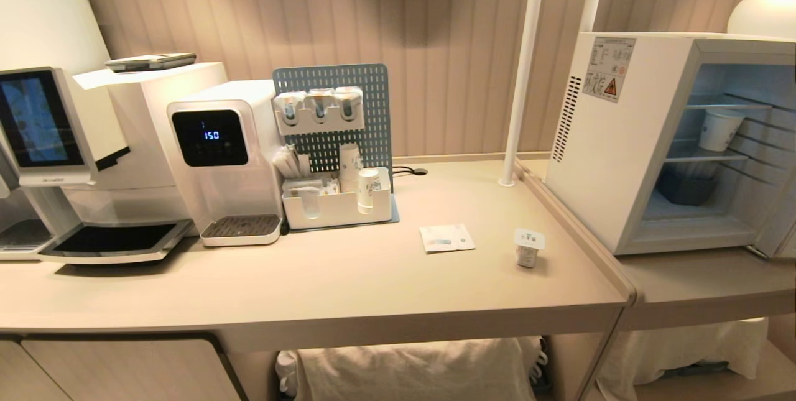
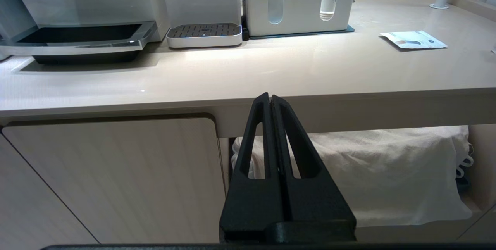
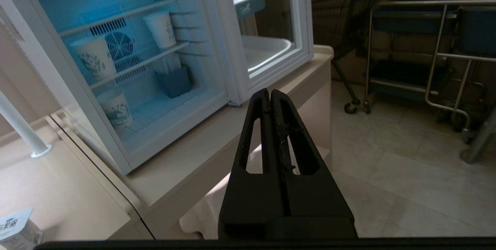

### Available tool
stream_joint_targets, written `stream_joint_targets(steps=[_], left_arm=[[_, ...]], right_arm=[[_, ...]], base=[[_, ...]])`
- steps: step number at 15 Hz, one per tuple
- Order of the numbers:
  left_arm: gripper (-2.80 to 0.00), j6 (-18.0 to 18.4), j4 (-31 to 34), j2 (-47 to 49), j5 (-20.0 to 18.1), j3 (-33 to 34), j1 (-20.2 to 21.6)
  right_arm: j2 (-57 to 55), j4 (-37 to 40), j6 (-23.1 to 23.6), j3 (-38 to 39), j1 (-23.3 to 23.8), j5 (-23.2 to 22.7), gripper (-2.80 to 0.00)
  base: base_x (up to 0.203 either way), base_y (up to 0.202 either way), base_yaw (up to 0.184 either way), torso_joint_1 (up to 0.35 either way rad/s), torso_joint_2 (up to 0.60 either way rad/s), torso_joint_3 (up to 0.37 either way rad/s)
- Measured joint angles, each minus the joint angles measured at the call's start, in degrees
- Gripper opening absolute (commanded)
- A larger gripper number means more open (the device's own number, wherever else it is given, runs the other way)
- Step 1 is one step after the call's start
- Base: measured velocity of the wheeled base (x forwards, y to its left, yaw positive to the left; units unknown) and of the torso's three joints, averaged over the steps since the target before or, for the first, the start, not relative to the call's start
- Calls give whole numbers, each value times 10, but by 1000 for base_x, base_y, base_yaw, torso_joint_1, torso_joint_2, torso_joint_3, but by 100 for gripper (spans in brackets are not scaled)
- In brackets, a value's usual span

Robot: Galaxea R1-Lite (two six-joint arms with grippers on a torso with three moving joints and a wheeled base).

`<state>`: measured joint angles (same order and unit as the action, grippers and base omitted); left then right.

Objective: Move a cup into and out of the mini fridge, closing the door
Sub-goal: Close the freezer door

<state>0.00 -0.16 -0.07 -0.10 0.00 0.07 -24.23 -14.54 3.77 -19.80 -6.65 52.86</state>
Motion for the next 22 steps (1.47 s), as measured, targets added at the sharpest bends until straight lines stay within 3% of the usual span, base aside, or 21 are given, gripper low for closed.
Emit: stream_joint_targets(steps=[2, 3, 7, 9, 14, 19, 22], left_arm=[[-280, 0, 0, 0, 0, 0, 0], [-280, 0, 0, 0, 0, 0, 0], [-280, 0, 0, 0, 0, 0, 0], [-280, 0, 0, 0, 0, 0, 0], [-280, 0, 0, 0, 0, 0, 0], [-280, 0, 0, 0, 0, 0, 0], [-280, 0, 0, 0, 0, 0, 0]], right_arm=[[113, 38, 6, 29, 29, -61, -280], [158, 54, 3, 51, 40, -115, -280], [229, 122, -11, 169, 61, -426, -280], [238, 158, -15, 189, 64, -519, -280], [243, 167, -14, 193, 66, -535, -280], [243, 167, -14, 194, 66, -536, -280], [243, 167, -14, 193, 66, -535, -280]], base=[[0, 0, 0, 0, 0, 0], [0, 0, 0, 0, 0, 0], [0, 0, 0, 0, 0, 0], [0, 0, 0, 0, 0, 0], [0, 0, 0, 0, 0, 0], [-160, 0, 0, 1, 3, -3], [0, 0, 0, 0, 0, 0]])
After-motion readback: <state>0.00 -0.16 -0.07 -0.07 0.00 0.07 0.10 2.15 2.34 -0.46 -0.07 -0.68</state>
